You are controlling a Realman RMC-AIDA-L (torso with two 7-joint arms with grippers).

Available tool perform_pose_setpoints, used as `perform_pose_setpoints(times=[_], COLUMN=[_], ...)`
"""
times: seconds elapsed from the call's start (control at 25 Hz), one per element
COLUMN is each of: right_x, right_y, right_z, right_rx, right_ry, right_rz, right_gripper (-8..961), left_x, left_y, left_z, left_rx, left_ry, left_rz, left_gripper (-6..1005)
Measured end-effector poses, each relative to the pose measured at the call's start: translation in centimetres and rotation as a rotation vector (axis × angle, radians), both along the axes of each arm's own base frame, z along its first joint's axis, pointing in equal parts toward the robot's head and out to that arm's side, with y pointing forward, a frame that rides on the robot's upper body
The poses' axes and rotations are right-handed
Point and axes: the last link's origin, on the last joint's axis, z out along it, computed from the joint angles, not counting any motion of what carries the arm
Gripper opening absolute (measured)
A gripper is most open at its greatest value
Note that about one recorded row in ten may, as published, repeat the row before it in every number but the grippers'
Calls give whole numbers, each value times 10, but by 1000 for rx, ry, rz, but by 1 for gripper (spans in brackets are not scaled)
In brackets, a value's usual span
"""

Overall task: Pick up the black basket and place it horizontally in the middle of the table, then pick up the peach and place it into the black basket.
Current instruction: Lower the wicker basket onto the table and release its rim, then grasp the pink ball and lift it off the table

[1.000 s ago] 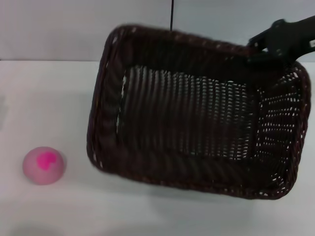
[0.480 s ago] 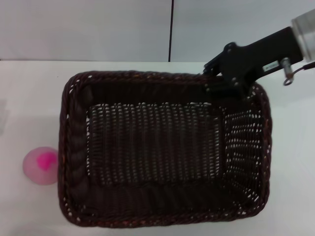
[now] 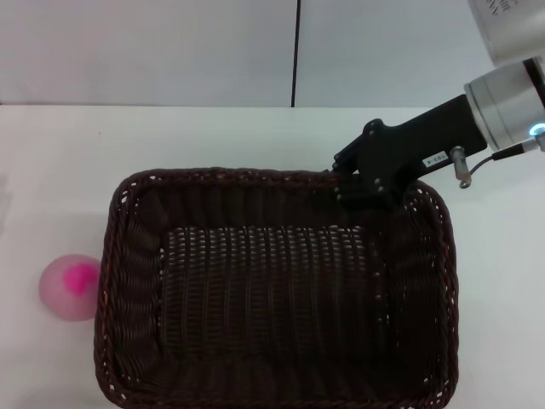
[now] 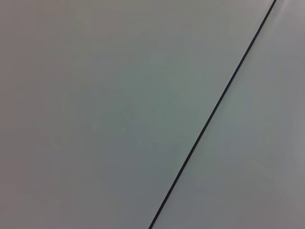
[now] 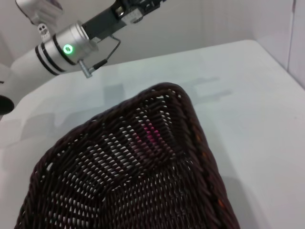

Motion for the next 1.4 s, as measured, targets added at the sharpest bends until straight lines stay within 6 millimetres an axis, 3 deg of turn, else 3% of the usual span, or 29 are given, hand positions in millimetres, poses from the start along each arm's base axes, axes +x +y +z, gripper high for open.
perform_pose_setpoints(times=[0.44, 0.6, 0.64, 0.8, 0.84, 0.88, 0.92, 1.0, 1.08, 1.12, 1.16, 1.2, 1.24, 1.28, 1.4], right_x=[7, 9, 12, 22, 34, 34, 49, 59, 87, 87, 110, 110, 131, 131, 160], right_y=[9, 15, 19, 20, 18, 18, 11, 6, -14, -14, -31, -31, -47, -47, -68], right_z=[0, 5, 15, 34, 49, 49, 67, 75, 93, 93, 100, 100, 104, 104, 103], right_rx=[88, 146, 204, 311, 390, 390, 487, 532, 650, 650, 738, 738, 822, 822, 917], right_ry=[10, 55, 119, 262, 368, 368, 499, 560, 708, 708, 790, 790, 840, 840, 870], right_rz=[11, 2, -12, -66, -121, -121, -193, -233, -346, -346, -426, -426, -488, -488, -583], right_gripper=[217, 390, 433, 459, 465, 471, 478, 491, 497, 497, 497, 497, 497, 497, 497], left_x=[1, 2, 2, 2, 1, 1, 1, 3, 6, 7, 8, 8, 9, 9, 8], left_y=[5, 5, 4, 2, 1, 1, 2, 4, 8, 12, 14, 14, 15, 15, 12], left_z=[-2, -2, -2, 0, 3, 3, 4, 7, 11, 16, 18, 18, 23, 23, 29], left_rx=[-13, -29, -43, -65, -106, -106, -124, -172, -255, -327, -381, -381, -460, -460, -572], left_ry=[2, 9, 22, 44, 66, 66, 76, 103, 143, 178, 203, 203, 243, 243, 323], left_rz=[-2, -11, -22, -40, -64, -64, -77, -113, -169, -208, -235, -235, -268, -268, -305], left_gripper=[829, 829, 829, 828, 828, 828, 828, 828, 828, 828, 828, 828, 828, 828, 828])
